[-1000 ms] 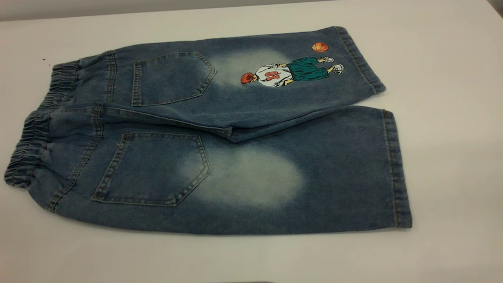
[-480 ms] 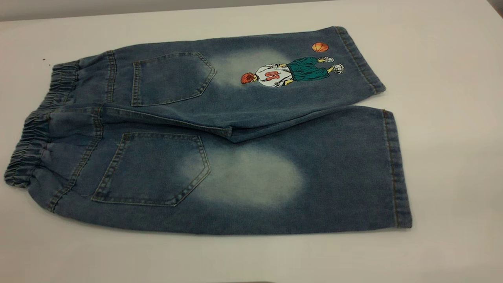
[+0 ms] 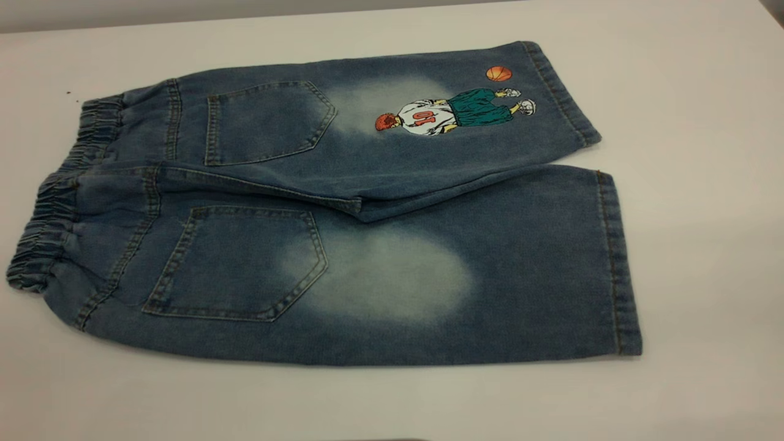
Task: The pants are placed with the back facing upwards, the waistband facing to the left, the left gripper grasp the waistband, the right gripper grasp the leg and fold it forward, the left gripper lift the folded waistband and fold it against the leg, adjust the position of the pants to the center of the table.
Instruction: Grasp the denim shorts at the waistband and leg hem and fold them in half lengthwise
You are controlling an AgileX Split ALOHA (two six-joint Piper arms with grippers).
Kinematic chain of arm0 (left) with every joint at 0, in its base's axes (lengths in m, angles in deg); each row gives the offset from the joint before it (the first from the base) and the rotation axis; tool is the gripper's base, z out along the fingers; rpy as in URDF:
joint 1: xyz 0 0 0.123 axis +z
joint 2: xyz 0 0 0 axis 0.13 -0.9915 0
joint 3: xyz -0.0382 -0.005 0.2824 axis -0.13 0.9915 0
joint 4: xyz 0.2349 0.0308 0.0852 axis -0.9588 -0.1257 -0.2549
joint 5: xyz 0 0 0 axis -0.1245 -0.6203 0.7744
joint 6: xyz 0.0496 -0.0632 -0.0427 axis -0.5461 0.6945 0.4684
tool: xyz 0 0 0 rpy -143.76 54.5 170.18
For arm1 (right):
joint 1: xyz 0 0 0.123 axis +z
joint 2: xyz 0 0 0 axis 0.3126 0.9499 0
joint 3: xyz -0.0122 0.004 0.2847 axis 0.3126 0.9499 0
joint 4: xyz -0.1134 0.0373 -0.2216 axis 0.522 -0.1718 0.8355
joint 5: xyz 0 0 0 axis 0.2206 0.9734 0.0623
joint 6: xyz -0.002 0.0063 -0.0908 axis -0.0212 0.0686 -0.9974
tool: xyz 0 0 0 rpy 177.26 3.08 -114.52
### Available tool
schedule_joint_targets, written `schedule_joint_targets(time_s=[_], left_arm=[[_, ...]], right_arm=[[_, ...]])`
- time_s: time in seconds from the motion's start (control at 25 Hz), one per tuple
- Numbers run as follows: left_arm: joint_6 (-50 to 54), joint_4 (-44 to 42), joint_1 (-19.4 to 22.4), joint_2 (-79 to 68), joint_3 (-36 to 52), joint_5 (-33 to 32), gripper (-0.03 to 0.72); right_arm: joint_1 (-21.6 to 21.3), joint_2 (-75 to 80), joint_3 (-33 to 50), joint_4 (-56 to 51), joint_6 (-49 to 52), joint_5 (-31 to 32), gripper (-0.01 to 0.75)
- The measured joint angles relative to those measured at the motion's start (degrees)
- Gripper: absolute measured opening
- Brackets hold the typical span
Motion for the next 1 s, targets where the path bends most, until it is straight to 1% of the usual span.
schedule_joint_targets(time_s=[0.2, 0.36, 0.52, 0.68, 0.84, 1.0], left_arm=[[0.9, -0.3, 0.0, 0.0, -0.2, 0.1, 0.578], [8.1, -3.4, 0.0, -4.3, -3.8, 2.8, 0.571], [12.5, -5.1, 0.0, -16.7, -7.9, 6.9, 0.571], [15.6, -5.4, 0.0, -32.0, -9.0, 11.1, 0.571], [19.4, -7.3, 0.0, -47.5, -9.0, 15.4, 0.571], [26.7, -11.5, 0.1, -62.1, -9.0, 22.9, 0.571]], right_arm=[[0.0, 1.1, -0.3, 0.0, 0.5, -0.4, 0.442], [0.0, 9.6, -2.0, -1.8, 0.5, -1.9, 0.45], [0.0, 23.7, -5.4, -4.1, -0.7, -6.4, 0.487], [0.0, 38.0, -6.5, -8.5, -5.4, -10.0, 0.525], [0.0, 49.8, -6.5, -18.0, -13.7, -14.4, 0.531], [0.0, 59.1, -6.5, -29.4, -23.7, -19.5, 0.531]])
